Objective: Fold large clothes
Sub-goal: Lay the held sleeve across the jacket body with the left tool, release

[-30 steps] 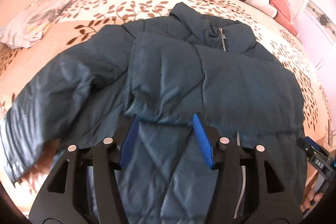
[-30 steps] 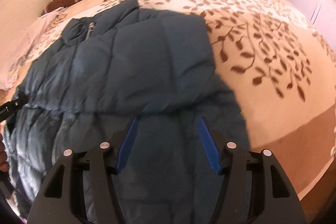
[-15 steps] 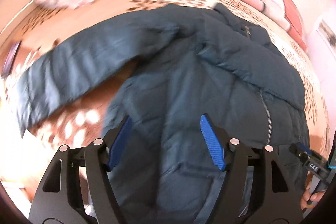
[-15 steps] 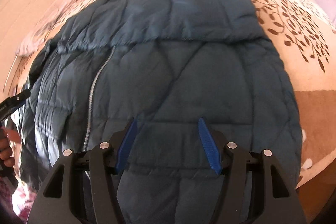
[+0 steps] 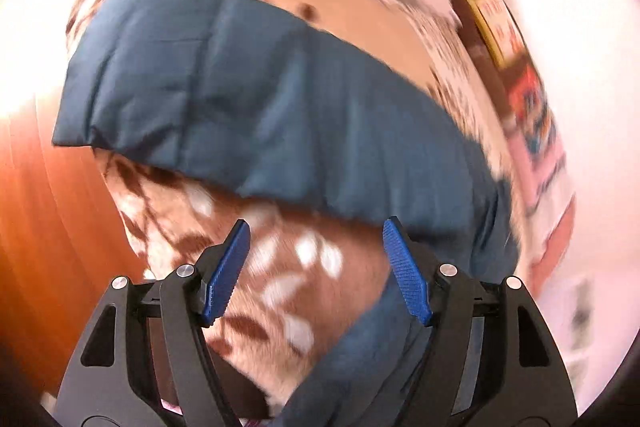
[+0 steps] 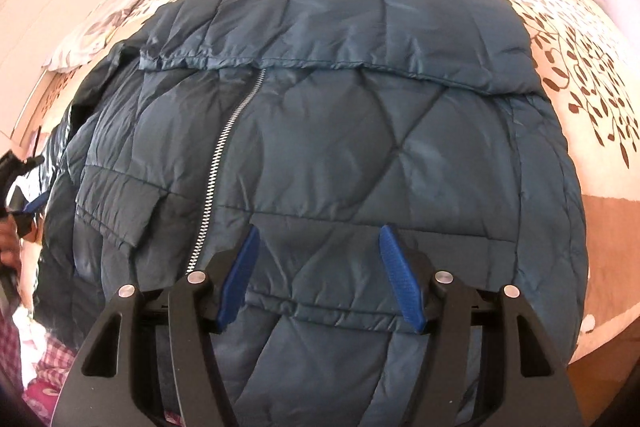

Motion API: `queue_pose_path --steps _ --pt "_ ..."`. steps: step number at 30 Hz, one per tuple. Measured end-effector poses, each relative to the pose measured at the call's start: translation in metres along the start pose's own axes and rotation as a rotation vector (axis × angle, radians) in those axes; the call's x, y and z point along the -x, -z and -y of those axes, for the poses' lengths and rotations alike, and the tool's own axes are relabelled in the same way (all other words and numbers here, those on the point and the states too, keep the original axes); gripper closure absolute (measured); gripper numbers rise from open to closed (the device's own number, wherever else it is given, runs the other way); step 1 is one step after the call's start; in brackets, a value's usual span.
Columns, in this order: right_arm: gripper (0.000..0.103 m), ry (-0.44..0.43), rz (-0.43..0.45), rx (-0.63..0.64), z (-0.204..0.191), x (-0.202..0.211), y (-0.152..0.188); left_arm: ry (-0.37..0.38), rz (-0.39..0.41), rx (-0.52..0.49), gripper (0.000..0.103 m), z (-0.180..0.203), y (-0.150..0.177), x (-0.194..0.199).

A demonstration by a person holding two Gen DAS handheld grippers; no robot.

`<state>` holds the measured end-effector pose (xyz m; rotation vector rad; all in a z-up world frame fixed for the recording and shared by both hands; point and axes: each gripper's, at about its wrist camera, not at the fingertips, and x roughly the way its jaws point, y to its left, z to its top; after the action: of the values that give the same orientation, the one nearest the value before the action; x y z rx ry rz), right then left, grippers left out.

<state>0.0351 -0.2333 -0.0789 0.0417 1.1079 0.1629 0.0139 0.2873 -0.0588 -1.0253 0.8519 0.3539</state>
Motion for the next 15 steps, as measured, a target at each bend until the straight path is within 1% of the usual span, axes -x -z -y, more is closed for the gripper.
queue_pose_path --steps 1,4,7,8,10,11,13,15 --pt "0.041 0.001 0.000 0.003 -0.001 0.001 0.001 0.005 0.016 0.056 0.034 -0.010 -0.006 -0.001" --pt "0.041 0.002 -0.001 0.013 -0.004 0.002 0.001 0.034 0.022 0.154 0.034 -0.026 -0.016 -0.009" --pt "0.041 0.001 -0.004 0.023 -0.007 0.000 0.000 0.060 0.006 0.207 0.033 -0.034 -0.022 -0.017" --pt "0.041 0.001 -0.007 0.024 -0.008 -0.001 0.000 0.068 0.005 0.223 0.031 -0.035 -0.022 -0.020" --pt "0.041 0.001 -0.013 0.028 -0.011 -0.003 0.000 0.071 0.013 0.236 0.030 -0.034 -0.023 -0.021" --pt "0.041 0.001 -0.015 0.031 -0.012 -0.004 0.000 0.071 0.031 0.243 0.030 -0.034 -0.025 -0.020" --pt "0.041 0.003 -0.016 0.039 -0.014 -0.005 0.000 0.048 0.072 0.245 0.034 -0.032 -0.025 -0.018" --pt "0.041 0.005 -0.015 0.046 -0.014 -0.004 0.000 0.001 0.102 0.223 0.051 -0.033 -0.024 -0.013"
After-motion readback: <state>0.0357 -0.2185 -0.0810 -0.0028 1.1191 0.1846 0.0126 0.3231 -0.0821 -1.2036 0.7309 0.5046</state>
